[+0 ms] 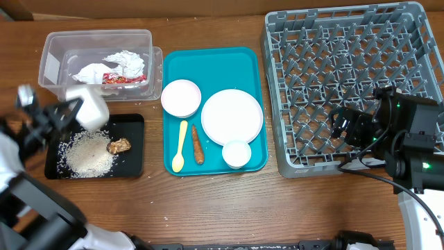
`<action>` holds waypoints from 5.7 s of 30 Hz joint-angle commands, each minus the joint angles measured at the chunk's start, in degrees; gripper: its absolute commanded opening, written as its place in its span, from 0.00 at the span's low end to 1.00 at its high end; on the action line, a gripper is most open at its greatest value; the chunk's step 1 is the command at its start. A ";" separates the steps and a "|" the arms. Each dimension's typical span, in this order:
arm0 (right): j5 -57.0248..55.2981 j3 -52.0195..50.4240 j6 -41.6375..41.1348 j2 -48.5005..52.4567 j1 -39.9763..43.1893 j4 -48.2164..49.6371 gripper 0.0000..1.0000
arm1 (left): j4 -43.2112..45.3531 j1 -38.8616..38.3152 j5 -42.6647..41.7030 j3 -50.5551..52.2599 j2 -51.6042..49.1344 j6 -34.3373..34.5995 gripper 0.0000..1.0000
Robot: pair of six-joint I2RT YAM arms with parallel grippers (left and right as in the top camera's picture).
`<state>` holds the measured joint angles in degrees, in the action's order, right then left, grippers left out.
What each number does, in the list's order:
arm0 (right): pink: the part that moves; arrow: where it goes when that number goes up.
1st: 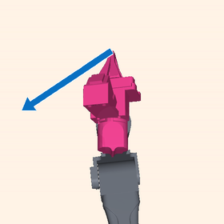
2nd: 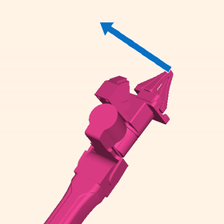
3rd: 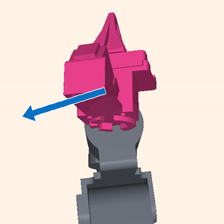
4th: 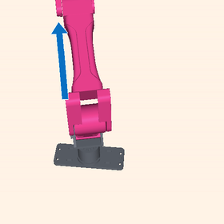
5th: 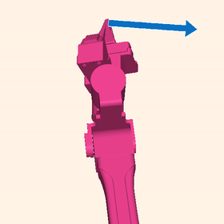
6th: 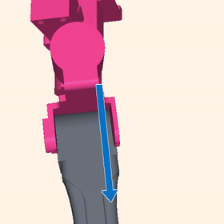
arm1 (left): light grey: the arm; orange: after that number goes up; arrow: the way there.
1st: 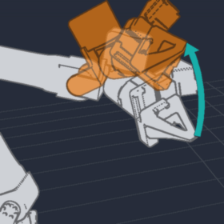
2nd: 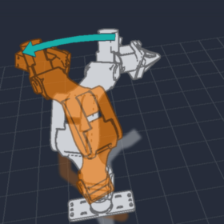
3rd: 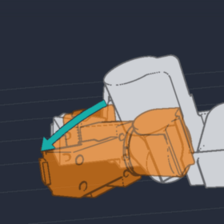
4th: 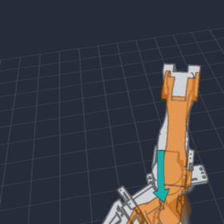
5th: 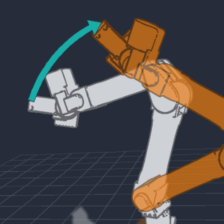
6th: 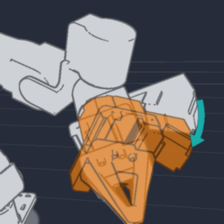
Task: Sort waste into correct bins and load items into the dishwasher
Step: 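Place the white bowl back on the teal tray, then grasp the carrot on the teal tray with the left gripper, then drop the carrot onto the black tray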
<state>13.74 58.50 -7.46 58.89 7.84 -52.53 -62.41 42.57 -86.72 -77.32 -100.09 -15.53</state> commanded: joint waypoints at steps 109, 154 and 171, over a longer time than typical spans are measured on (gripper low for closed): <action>0.55 1.57 0.02 -0.04 0.17 -3.54 1.00 | 21.24 -66.86 87.21 18.29 0.07 43.01 0.42; 1.40 1.57 0.02 -0.04 0.17 -3.06 1.00 | 11.10 -13.86 80.81 18.12 23.58 39.23 0.04; 1.40 1.57 0.02 -0.04 0.17 -3.17 1.00 | 29.16 -11.08 79.60 28.81 8.48 39.26 0.27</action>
<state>14.83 58.54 -7.46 58.89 7.84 -55.79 -33.65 31.27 -6.04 -48.97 -91.07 23.97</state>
